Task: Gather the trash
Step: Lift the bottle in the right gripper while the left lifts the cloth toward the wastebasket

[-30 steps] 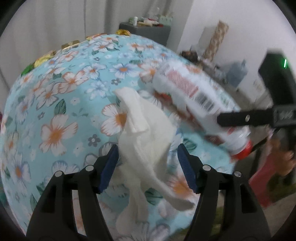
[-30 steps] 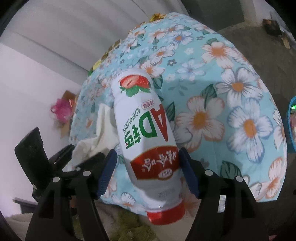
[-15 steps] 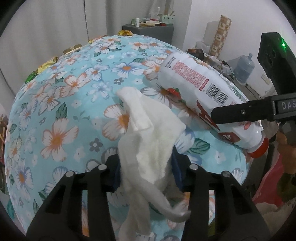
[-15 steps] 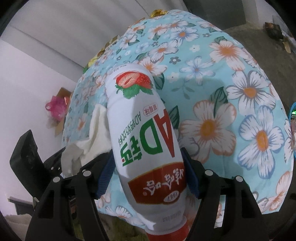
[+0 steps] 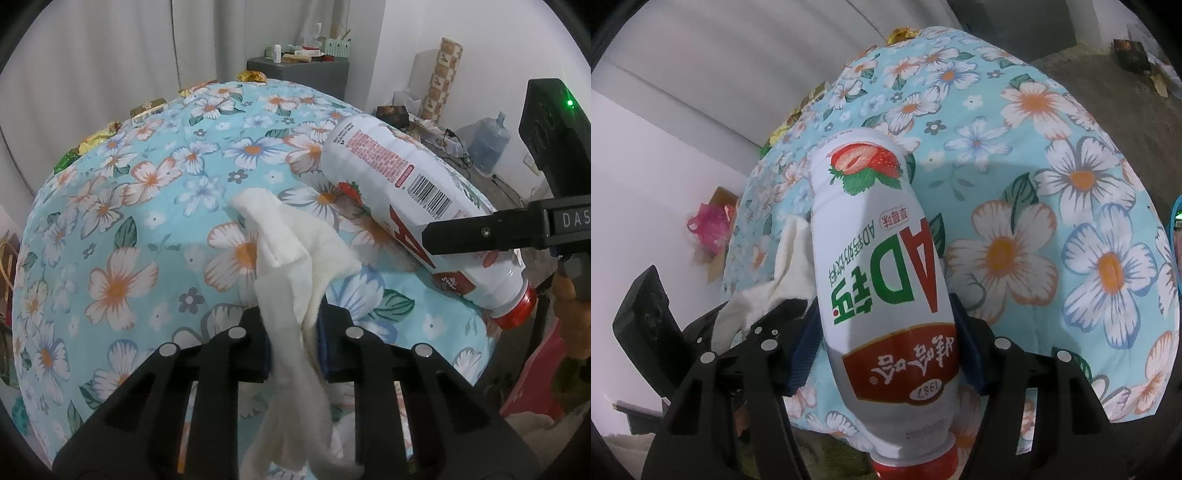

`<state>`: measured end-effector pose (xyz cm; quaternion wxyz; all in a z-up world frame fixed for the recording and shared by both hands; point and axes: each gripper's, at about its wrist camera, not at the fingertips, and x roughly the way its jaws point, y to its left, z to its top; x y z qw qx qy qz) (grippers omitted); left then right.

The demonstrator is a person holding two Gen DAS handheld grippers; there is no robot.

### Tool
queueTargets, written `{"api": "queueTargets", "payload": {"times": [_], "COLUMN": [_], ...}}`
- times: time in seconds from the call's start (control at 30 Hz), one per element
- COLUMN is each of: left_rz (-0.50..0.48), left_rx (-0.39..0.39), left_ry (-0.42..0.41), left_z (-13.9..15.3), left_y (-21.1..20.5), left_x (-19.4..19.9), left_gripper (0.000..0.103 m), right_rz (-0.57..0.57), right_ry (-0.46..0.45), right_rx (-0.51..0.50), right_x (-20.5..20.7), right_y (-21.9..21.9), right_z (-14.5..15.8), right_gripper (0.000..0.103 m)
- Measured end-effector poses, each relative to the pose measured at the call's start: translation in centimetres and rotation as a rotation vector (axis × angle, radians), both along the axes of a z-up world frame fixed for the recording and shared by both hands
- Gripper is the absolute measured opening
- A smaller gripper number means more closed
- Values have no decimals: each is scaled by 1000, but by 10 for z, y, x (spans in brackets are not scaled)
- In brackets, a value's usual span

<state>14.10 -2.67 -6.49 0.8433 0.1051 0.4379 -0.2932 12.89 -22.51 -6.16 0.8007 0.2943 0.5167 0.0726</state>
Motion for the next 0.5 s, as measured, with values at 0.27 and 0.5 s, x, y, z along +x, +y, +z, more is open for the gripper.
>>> {"api": "queueTargets", "payload": {"times": [0.27,0.5], "left_rz": [9,17], "left_rx": [-12,-18], "left_ry": [-21,-50], "left_z": [9,18], "left_y": [3,6], "left_x": [-5,-12], "left_gripper": [15,15], "right_rz": [-18,-29], "right_ry": [-10,-36], "right_rx": [31,29], "right_x": [-7,-16], "right_y": [-4,-7], "right_z": [3,12], "right_gripper": [61,61]}}
